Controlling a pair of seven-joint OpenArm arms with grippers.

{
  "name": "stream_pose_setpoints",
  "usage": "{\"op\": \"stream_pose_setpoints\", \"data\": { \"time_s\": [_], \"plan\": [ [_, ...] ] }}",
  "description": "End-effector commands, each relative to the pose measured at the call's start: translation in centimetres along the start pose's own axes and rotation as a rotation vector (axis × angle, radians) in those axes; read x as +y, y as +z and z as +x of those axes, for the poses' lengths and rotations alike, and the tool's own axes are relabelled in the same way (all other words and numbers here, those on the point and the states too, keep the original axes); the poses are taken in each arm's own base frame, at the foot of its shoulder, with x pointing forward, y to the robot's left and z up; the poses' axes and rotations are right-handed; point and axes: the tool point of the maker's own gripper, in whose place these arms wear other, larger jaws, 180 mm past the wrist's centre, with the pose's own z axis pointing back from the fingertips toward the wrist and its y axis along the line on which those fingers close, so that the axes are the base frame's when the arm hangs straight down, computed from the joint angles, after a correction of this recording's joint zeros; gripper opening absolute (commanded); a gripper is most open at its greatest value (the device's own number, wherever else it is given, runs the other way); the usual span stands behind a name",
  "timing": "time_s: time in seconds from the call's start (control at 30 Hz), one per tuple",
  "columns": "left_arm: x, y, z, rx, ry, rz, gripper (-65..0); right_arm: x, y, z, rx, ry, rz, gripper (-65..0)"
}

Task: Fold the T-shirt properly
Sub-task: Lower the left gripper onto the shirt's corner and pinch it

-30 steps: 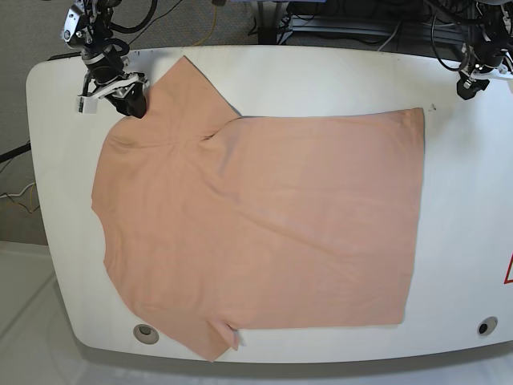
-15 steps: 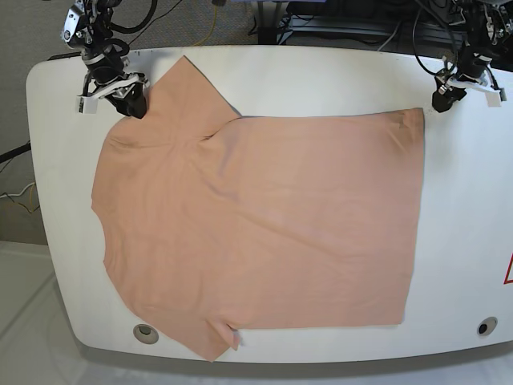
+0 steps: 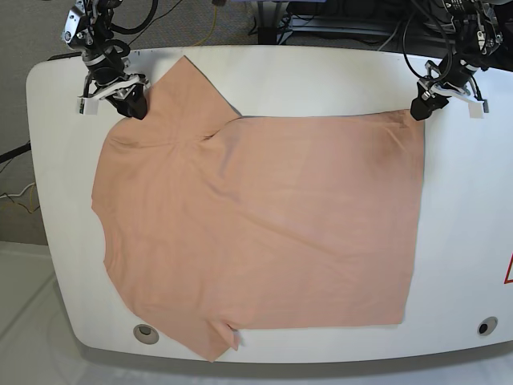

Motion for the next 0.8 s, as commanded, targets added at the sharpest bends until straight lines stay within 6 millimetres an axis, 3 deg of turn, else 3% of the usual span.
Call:
{"op": "stream_pose_setpoints", "data": {
  "time_s": [0.0, 0.33, 0.77],
  "plan": [
    [0.2, 0.3, -0.3, 0.025, 0.008, 0.001, -35.8, -0.6, 0.3, -0.3, 0.034, 0.019, -0.022, -45.2],
    [0.8, 0.3, -2.0, 0.105, 0.071, -0.030, -36.0, -0.4, 0.3, -0.1, 0.027, 0.021, -0.014, -45.0],
    [0.4, -1.0, -2.5, 0.093, -0.019, 0.001, -37.3, -0.2, 0.1, -0.2, 0.026, 0.013, -0.005, -44.5]
  ]
}}
